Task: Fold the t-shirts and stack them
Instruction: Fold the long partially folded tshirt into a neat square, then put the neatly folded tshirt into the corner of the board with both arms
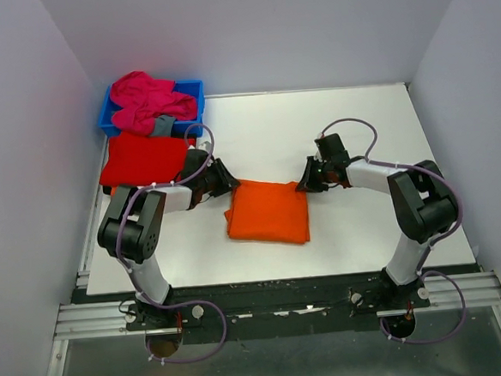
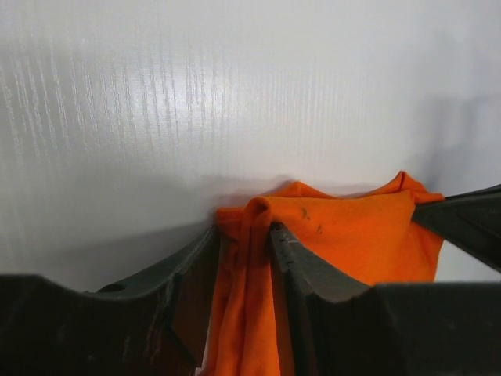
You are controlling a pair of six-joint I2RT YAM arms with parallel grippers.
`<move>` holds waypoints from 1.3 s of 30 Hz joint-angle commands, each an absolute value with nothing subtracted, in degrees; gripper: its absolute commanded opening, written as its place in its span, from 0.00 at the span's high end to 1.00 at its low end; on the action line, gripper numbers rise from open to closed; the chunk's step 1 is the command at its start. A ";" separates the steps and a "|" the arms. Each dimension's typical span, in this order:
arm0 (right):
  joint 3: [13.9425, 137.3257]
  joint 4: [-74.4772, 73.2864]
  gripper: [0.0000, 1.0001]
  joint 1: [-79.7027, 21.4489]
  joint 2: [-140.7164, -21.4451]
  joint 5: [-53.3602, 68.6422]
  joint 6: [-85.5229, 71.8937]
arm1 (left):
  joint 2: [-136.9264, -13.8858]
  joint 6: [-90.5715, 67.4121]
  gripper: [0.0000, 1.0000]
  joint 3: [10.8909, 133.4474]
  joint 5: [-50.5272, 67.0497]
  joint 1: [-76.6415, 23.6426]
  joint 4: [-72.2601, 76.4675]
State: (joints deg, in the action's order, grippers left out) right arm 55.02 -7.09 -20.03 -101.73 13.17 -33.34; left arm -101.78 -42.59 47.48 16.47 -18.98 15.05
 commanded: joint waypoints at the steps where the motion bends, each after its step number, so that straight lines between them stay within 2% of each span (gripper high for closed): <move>1: 55.46 -10.37 0.88 -19.95 -103.80 9.23 -30.94 | -105.73 -43.24 0.65 46.41 17.31 -18.81 17.91; 3: 55.11 -9.50 0.96 -20.04 -102.92 9.23 -30.50 | -106.08 -45.25 0.80 44.66 18.28 -18.81 22.82; 4: 54.76 -8.88 0.99 -20.04 -102.22 9.23 -30.32 | -106.17 -46.22 0.93 43.69 19.06 -18.90 25.29; 5: 54.41 -7.92 0.99 -20.13 -101.52 9.40 -29.97 | -106.69 -47.01 1.00 43.42 20.29 -18.81 28.44; 11: 51.95 -5.89 0.99 -20.48 -97.57 8.71 -29.36 | -105.39 -49.05 1.00 39.03 22.33 -18.81 38.05; 16: 49.66 -4.66 0.99 -20.57 -92.91 8.61 -28.92 | -97.58 -45.89 1.00 34.90 19.69 -18.90 35.87; 23: 45.36 -0.53 0.99 -20.57 -85.53 15.29 -28.21 | -85.19 -43.25 1.00 30.07 16.97 -19.60 33.13; 30: 44.30 1.49 0.99 -20.57 -81.04 17.22 -28.30 | -78.06 -42.10 1.00 28.04 15.30 -20.04 30.94; 34: 44.65 2.37 0.99 -20.74 -79.28 20.65 -28.65 | -71.82 -41.05 1.00 27.68 13.54 -20.04 26.12; 39: 47.19 0.09 0.99 -24.43 -76.91 18.90 -27.42 | -64.44 -38.41 1.00 32.51 10.03 -19.60 12.77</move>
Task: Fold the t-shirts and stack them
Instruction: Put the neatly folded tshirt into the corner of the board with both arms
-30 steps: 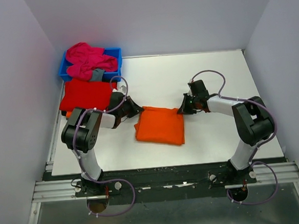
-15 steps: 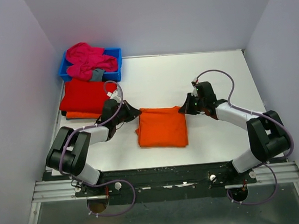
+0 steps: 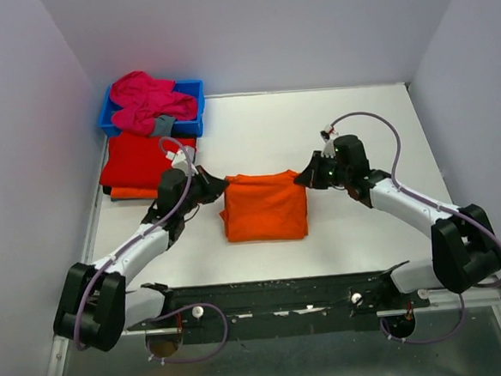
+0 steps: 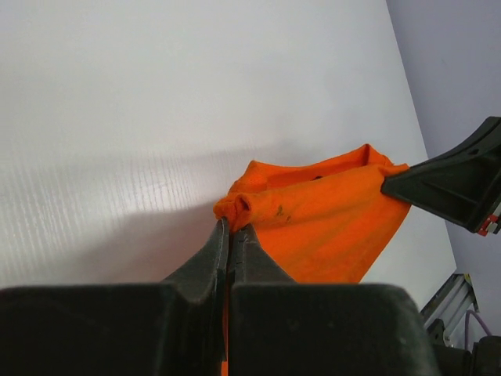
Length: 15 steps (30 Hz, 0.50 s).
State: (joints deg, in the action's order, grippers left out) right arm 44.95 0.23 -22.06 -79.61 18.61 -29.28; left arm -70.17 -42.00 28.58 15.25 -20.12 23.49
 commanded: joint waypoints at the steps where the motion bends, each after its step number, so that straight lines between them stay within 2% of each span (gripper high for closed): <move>1: 48.15 0.09 0.99 -25.30 -76.47 18.72 -27.42 | -62.77 -38.06 1.00 33.30 9.32 -19.34 9.44; 4: 50.79 -1.93 0.99 -27.94 -75.32 18.28 -27.68 | -58.02 -37.36 1.00 36.46 6.08 -18.46 1.96; 9: 55.62 -0.62 0.99 -31.37 -75.32 18.37 -29.00 | -51.08 -38.06 1.00 42.35 -5.78 -16.70 -13.25; 15: 66.86 -2.02 0.99 -38.22 -80.15 16.09 -28.57 | -49.04 -34.99 1.00 52.01 -13.26 -10.91 -26.87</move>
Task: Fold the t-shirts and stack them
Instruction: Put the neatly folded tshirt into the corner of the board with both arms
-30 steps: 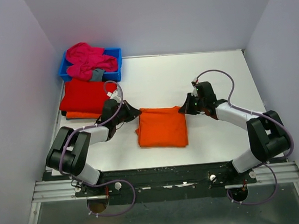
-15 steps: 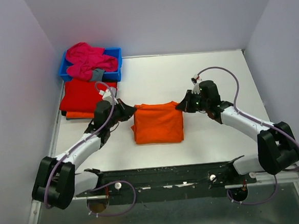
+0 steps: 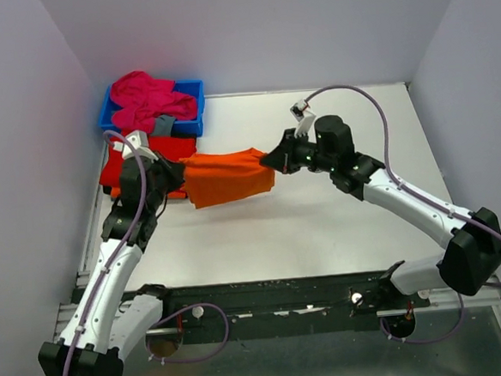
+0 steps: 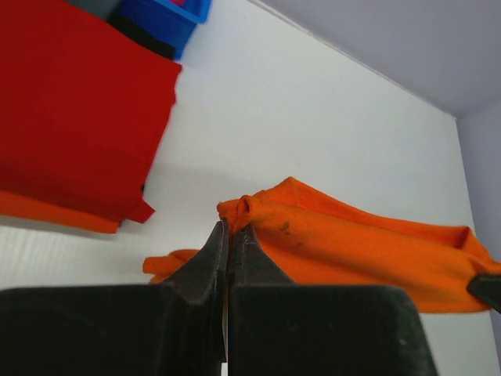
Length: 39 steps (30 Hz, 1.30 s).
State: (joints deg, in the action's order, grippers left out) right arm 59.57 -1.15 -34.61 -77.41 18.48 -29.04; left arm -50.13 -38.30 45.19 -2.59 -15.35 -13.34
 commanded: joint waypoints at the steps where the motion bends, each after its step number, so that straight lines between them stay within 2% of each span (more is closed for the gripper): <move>1: 68.89 -2.54 0.99 -39.45 -81.64 15.74 -28.39 | -49.57 -34.46 1.00 53.51 -14.32 -9.77 -28.81; 11: 88.93 -3.08 0.99 -47.81 -98.86 14.06 -31.55 | -59.32 -28.57 1.00 66.44 -13.62 10.70 -32.61; 18: 101.14 -2.55 0.99 -50.36 -110.99 12.92 -34.27 | -65.12 -27.07 1.00 71.01 -12.30 19.06 -29.00; 26: 110.47 -3.43 0.99 -51.68 -119.88 12.48 -35.77 | -68.46 -25.58 1.00 73.30 -15.20 20.74 -25.06; 39: 121.28 -5.01 0.99 -51.59 -130.07 8.88 -37.00 | -82.69 -26.63 1.00 82.18 -10.64 21.18 -23.73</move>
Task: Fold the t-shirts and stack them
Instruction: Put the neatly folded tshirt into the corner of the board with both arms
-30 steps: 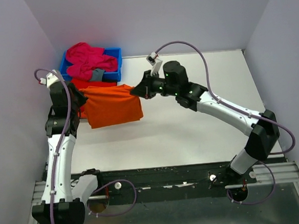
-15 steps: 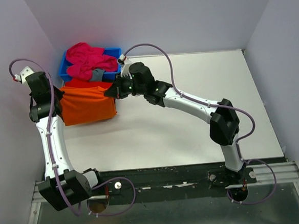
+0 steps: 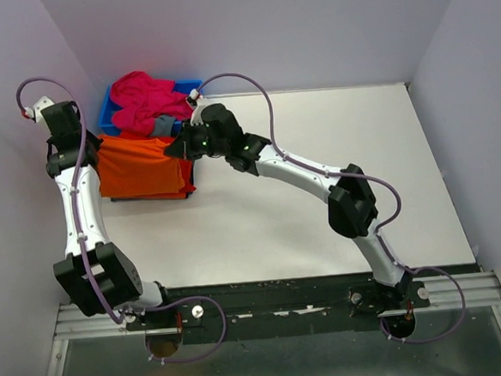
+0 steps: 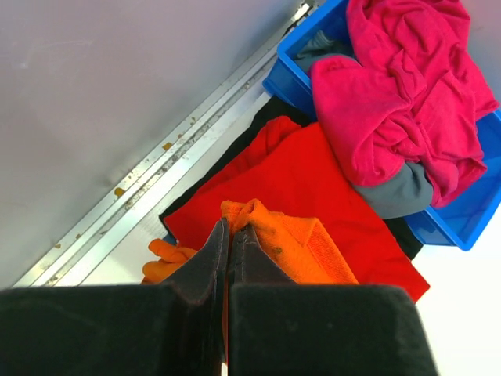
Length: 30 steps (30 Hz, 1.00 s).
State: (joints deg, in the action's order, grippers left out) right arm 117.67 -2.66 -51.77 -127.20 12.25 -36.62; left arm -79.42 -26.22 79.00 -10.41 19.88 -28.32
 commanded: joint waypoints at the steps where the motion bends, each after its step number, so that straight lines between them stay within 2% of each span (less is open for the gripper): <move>1: 122.25 -5.36 0.99 -51.50 -130.86 8.27 -36.83 | -84.10 -27.24 1.00 82.70 -10.11 21.18 -23.38; 11: 130.68 -5.19 0.99 -48.69 -139.03 6.33 -37.79 | -99.83 -31.46 1.00 92.37 -5.19 20.74 -22.85; 17: 133.86 -2.30 0.99 -46.85 -144.93 6.33 -41.22 | -107.74 -32.52 0.97 92.45 -3.43 19.25 -19.07; 18: 133.94 -1.76 0.95 -46.50 -145.45 6.07 -41.66 | -109.32 -32.69 0.91 93.07 -2.99 19.25 -18.90; 19: 134.64 -2.11 0.72 -46.06 -146.24 5.46 -42.01 | -110.73 -32.61 0.82 94.21 -1.94 19.25 -18.55; 20: 135.61 -2.37 0.52 -45.79 -146.60 5.88 -41.84 | -112.05 -32.35 0.67 95.00 -0.37 19.25 -18.72; 21: 137.18 -3.68 0.45 -45.53 -147.21 7.11 -41.31 | -113.63 -31.91 0.54 98.14 -0.09 19.25 -21.24; 24: 135.12 -5.02 0.46 -45.35 -144.25 6.77 -39.65 | -114.00 -30.50 0.44 102.65 -0.09 19.07 -25.92; 26: 127.83 -1.16 0.46 -45.35 -139.60 7.73 -39.64 | -110.76 -30.24 0.30 102.05 -1.66 19.07 -25.49; 27: 125.01 -0.62 0.46 -45.53 -137.48 7.56 -39.64 | -109.09 -29.97 0.30 101.95 -1.76 18.99 -25.31; 30: 121.38 -0.62 0.55 -46.49 -133.95 8.17 -38.15 | -104.25 -30.41 0.30 101.17 -1.32 18.98 -25.84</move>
